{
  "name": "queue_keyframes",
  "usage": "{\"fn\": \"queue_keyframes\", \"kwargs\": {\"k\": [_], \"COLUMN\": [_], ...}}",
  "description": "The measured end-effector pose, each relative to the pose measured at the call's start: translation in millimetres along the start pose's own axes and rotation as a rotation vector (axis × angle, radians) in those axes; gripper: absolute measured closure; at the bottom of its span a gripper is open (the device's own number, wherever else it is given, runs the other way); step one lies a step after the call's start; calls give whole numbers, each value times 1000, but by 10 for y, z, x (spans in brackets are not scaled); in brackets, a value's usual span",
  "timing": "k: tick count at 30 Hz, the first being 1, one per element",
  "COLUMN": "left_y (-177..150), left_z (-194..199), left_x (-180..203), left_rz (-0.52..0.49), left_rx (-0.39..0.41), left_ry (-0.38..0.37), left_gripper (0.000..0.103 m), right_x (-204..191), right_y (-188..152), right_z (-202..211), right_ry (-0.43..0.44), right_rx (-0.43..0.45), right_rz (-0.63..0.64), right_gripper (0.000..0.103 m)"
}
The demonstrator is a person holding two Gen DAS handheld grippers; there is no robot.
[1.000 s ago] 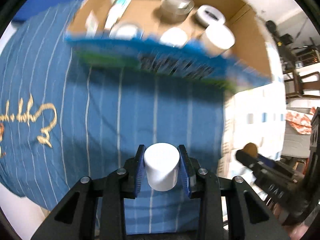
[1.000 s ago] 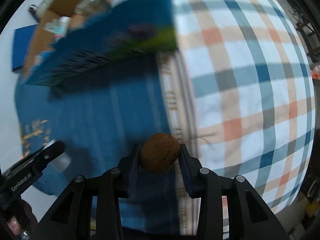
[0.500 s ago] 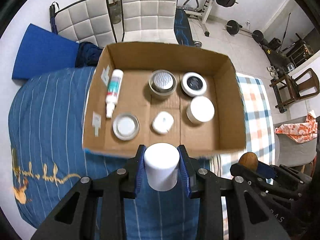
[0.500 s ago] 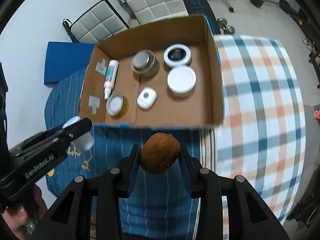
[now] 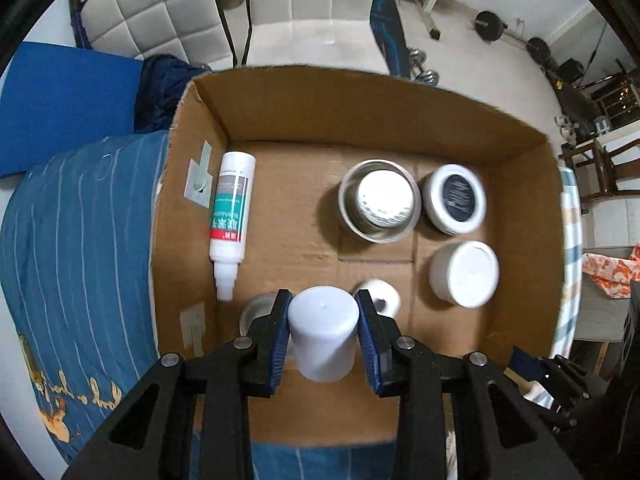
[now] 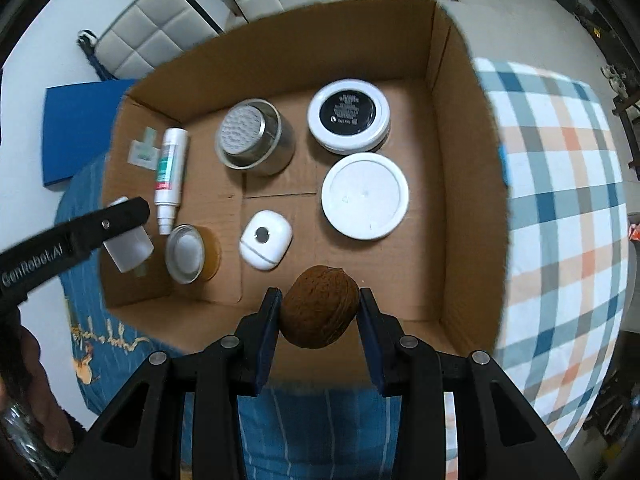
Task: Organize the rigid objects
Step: 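Carry white cap and walnut into the box and open both tools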
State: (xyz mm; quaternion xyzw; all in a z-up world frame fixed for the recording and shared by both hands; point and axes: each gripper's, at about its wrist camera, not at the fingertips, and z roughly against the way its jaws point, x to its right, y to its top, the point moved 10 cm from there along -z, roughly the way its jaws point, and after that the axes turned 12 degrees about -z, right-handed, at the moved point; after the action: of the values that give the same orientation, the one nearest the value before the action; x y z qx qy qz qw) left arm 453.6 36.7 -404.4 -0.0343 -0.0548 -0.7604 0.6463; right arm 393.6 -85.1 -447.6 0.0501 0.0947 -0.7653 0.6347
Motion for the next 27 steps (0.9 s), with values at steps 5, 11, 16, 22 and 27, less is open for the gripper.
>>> {"fn": "queue_keyframes", "kwargs": {"k": [5, 11, 16, 22, 27], "left_y": [77, 144, 123, 43, -7], "left_z": [-298, -523, -595, -548, -410], "left_x": [-96, -147, -155, -204, -212], "left_rz": [0, -7, 5, 22, 31], "left_rx": [-61, -99, -127, -115, -66], "left_ry": [2, -9, -17, 1, 16], "left_gripper": [74, 74, 69, 58, 33], "right_x": [5, 7, 29, 107, 95], "right_y": [51, 68, 70, 75, 44], "right_z": [-281, -464, -573, -594, -538], "right_ry": [-41, -73, -91, -106, -102], "right_rx": [-38, -65, -86, -101, -83], "right_rz": [-7, -3, -9, -35, -31], "right_gripper": [63, 63, 62, 58, 30]}}
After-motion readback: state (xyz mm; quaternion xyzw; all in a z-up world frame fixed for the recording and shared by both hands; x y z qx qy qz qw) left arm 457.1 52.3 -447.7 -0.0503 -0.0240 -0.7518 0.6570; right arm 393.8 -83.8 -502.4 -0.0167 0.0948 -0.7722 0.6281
